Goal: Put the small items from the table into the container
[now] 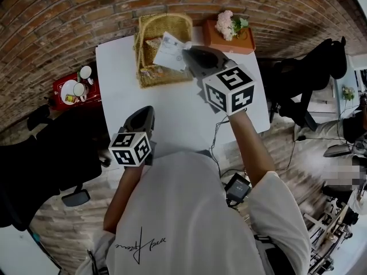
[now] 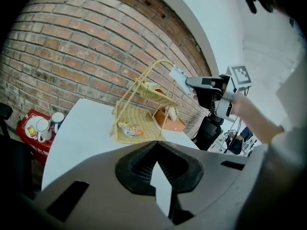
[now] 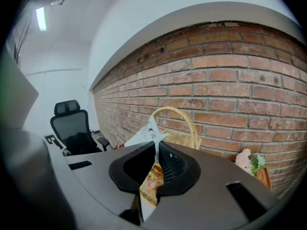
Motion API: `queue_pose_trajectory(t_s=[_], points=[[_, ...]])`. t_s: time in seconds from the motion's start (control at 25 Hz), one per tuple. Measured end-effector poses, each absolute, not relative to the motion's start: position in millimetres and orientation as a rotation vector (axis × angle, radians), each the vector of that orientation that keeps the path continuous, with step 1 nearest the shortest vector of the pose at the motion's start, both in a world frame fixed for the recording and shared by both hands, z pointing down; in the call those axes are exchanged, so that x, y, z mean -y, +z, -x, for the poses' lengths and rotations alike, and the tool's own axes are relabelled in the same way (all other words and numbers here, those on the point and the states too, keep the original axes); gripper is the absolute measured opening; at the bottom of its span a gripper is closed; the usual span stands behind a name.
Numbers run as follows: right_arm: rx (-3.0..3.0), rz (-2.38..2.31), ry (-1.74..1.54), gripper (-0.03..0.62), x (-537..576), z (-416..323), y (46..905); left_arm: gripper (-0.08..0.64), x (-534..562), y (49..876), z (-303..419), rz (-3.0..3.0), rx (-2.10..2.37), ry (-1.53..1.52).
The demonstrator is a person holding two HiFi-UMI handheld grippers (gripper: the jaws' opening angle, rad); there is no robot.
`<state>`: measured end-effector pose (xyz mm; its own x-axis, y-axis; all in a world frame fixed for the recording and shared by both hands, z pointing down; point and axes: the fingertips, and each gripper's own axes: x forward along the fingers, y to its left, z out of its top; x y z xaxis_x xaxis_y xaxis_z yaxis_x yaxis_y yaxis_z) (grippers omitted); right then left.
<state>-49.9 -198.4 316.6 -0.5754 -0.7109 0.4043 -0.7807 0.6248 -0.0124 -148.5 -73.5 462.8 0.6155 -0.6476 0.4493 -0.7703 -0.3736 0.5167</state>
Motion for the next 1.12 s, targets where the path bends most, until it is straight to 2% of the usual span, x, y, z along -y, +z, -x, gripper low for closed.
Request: queue_pose_trajectory(t_s=[1.12], points=[[2.407,-1.373,0.329,0.037,246.7,41.1,340.3,0.009,78.8,474.8,156.8,-2.085,1.099,0.24]])
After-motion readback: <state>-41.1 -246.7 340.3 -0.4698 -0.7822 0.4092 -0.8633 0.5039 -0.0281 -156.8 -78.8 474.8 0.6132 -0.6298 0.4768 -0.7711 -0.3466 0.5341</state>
